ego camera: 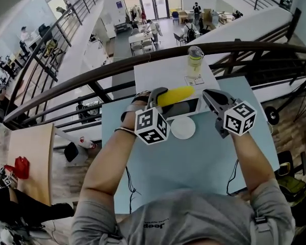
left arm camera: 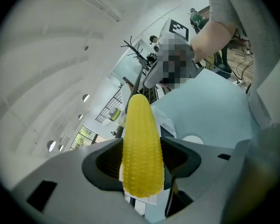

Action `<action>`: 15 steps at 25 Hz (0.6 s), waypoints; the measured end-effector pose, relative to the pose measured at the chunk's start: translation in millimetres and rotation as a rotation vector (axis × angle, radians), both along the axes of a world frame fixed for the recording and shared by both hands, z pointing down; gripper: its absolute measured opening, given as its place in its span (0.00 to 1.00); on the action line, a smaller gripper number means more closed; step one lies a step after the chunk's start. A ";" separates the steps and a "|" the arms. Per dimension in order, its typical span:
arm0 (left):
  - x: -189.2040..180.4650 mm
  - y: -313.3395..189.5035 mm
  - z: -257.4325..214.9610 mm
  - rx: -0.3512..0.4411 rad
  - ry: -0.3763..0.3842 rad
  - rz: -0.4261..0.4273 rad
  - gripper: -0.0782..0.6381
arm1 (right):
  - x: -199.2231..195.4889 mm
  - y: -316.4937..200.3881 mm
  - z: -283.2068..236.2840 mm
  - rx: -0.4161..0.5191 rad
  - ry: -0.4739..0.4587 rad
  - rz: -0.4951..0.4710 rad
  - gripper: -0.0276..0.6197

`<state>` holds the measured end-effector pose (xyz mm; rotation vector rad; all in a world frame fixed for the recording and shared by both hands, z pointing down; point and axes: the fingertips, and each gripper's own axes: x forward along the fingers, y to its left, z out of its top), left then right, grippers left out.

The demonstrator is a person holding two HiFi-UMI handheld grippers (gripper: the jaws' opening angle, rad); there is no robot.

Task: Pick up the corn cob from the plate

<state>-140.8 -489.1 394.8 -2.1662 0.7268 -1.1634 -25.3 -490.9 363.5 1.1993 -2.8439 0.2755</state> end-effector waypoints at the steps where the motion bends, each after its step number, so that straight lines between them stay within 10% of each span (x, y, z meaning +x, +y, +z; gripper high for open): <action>1: 4.2 5.7 -10.4 0.010 0.007 0.002 0.48 | 3.2 5.8 -8.5 0.009 -0.003 0.003 0.07; 15: 63.6 101.6 -131.5 0.165 0.073 -0.092 0.47 | 53.1 100.1 -120.5 0.190 -0.030 -0.099 0.07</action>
